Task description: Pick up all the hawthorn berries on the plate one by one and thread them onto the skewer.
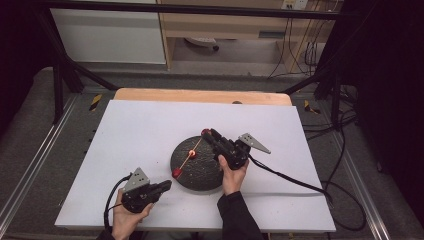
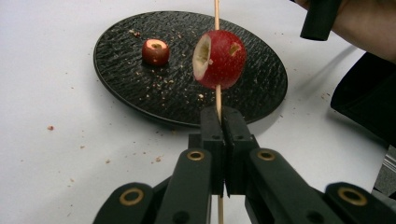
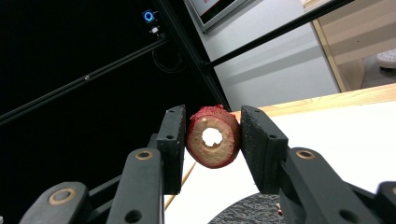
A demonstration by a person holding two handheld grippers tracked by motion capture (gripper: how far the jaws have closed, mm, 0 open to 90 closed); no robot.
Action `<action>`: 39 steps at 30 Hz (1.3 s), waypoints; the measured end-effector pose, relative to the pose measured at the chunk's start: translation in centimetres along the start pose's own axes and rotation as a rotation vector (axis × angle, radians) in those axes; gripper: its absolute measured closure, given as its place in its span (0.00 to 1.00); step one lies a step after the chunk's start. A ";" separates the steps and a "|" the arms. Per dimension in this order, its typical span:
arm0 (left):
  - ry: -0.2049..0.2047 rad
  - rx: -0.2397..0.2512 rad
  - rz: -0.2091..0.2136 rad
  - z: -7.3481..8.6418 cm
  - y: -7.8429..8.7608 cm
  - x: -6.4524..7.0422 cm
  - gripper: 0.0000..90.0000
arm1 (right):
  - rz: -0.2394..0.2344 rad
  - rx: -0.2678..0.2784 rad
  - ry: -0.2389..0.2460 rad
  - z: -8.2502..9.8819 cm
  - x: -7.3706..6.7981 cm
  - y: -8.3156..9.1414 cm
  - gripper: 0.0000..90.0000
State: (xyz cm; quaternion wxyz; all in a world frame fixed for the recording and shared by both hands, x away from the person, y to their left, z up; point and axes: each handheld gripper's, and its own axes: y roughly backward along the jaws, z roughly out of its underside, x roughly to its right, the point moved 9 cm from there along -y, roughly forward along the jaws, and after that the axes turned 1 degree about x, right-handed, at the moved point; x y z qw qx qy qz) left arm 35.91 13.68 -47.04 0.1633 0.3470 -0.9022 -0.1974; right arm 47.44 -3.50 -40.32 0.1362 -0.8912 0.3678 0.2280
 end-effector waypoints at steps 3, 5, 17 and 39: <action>0.000 -0.002 0.004 0.0 -0.1 0.1 0.98 | -0.002 0.004 0.000 0.0 -0.1 0.0 0.69; -0.001 0.000 0.007 0.0 -0.1 0.2 0.98 | -0.002 0.005 0.002 0.0 0.0 0.0 0.69; 0.019 0.007 0.010 -0.1 -0.3 0.6 0.98 | -0.014 -0.008 0.012 0.5 -0.1 0.0 0.69; 0.068 0.075 -0.027 -2.2 -2.1 1.3 0.98 | -0.062 -0.069 0.001 2.0 -1.2 0.1 0.69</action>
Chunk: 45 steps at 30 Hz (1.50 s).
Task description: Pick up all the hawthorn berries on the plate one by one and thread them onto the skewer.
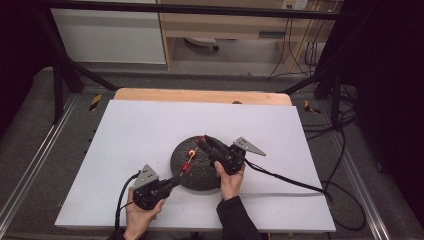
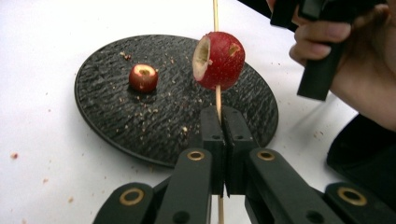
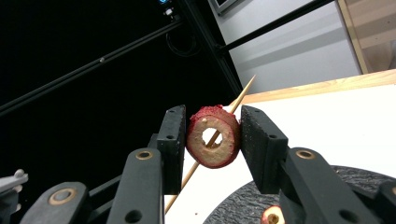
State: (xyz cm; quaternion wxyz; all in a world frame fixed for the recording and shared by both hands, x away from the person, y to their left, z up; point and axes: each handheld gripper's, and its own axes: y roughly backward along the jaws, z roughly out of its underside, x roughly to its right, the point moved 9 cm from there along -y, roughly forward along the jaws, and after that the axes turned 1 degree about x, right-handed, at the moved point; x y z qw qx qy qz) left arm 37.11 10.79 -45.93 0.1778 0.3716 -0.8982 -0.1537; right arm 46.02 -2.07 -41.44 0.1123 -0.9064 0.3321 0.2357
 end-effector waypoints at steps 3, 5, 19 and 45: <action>0.004 0.003 0.005 -0.5 -0.4 0.0 0.98 | -0.003 -0.009 -0.002 0.1 -0.1 0.1 0.69; -0.001 0.005 0.004 -0.8 -0.6 0.1 0.98 | -0.006 -0.013 0.001 0.2 -0.2 0.1 0.69; -0.024 0.005 0.006 -1.8 -2.0 0.0 0.98 | -0.014 -0.065 0.009 1.4 -0.7 0.6 0.69; -0.112 -0.060 -0.028 0.0 2.1 -3.6 0.98 | 0.093 -0.371 0.205 1.2 1.5 3.5 0.12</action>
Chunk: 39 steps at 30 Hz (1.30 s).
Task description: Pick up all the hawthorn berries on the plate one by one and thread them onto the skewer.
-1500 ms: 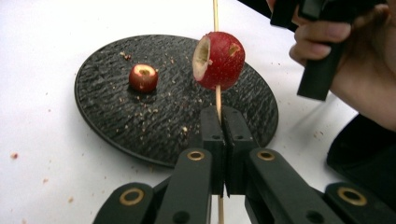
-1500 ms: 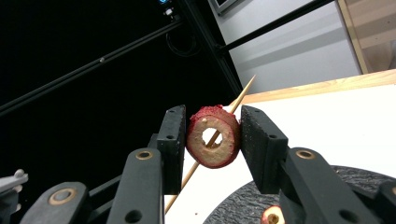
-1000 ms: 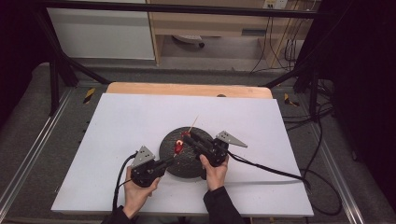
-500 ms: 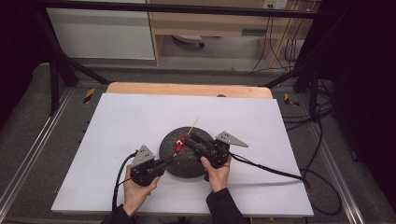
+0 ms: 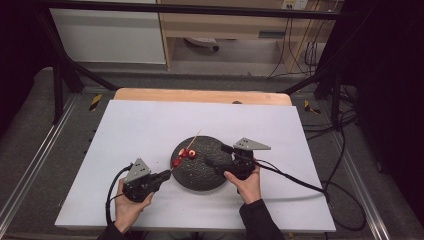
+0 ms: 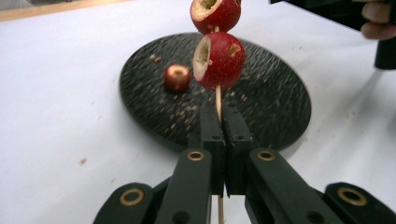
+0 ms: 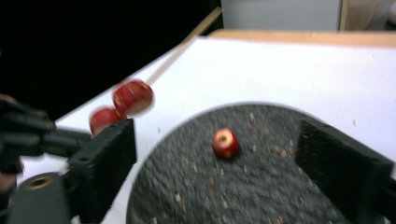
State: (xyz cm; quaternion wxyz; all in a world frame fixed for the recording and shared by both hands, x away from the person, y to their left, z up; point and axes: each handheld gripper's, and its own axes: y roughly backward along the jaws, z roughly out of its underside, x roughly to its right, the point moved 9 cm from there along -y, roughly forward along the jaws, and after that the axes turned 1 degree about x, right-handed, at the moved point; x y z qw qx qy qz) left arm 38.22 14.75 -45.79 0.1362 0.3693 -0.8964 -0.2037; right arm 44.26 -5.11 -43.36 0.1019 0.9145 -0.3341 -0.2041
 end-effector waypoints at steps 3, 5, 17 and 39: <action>0.008 -0.010 -0.012 0.6 0.9 -0.9 0.98 | 0.012 -0.069 0.020 0.9 0.6 0.2 0.07; 0.013 -0.015 -0.015 0.9 1.3 -1.4 0.98 | 0.018 -0.113 0.028 1.5 0.9 0.4 0.05; 0.036 -0.028 -0.032 2.2 3.2 -3.8 0.98 | 0.050 -0.264 0.086 3.3 1.8 0.8 0.03; 0.060 -0.039 -0.056 3.5 4.0 -5.2 0.98 | 0.062 -0.360 0.134 1.2 1.4 -1.1 0.04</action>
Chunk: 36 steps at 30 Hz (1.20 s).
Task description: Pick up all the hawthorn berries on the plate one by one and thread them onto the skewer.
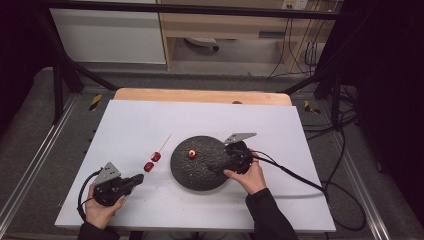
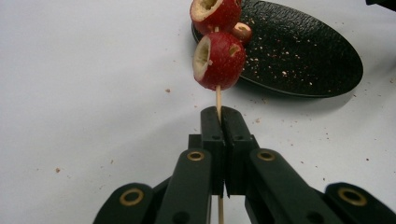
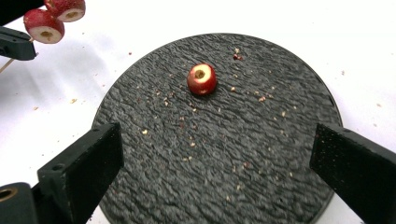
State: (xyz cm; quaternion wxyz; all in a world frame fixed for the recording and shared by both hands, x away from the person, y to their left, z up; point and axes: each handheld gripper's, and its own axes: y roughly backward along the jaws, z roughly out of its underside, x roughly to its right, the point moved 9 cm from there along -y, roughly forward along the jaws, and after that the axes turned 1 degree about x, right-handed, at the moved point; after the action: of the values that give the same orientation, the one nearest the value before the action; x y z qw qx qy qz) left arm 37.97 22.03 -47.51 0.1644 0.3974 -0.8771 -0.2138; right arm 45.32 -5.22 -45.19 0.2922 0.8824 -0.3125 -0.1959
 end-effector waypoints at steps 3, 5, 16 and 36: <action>0.003 0.001 0.001 0.0 0.0 0.0 0.98 | -0.006 -0.016 0.006 -0.6 -0.1 -0.6 0.05; 0.002 0.000 0.000 0.0 0.0 -0.1 0.98 | -0.006 -0.028 0.006 -1.0 -0.1 -1.1 0.06; 0.006 0.001 0.000 0.0 0.0 -0.2 0.98 | 0.007 -0.104 0.042 -2.8 -0.4 -3.7 0.07; 0.010 0.004 0.001 0.0 0.0 -0.3 0.98 | 0.016 -0.204 0.100 -4.3 -1.1 -8.0 0.24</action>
State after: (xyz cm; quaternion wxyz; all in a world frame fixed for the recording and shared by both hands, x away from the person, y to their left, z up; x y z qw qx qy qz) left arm 38.12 22.29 -47.53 0.1682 0.3984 -0.8769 -0.2098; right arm 50.25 2.29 -46.93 0.3973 0.8542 -0.2830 -0.1799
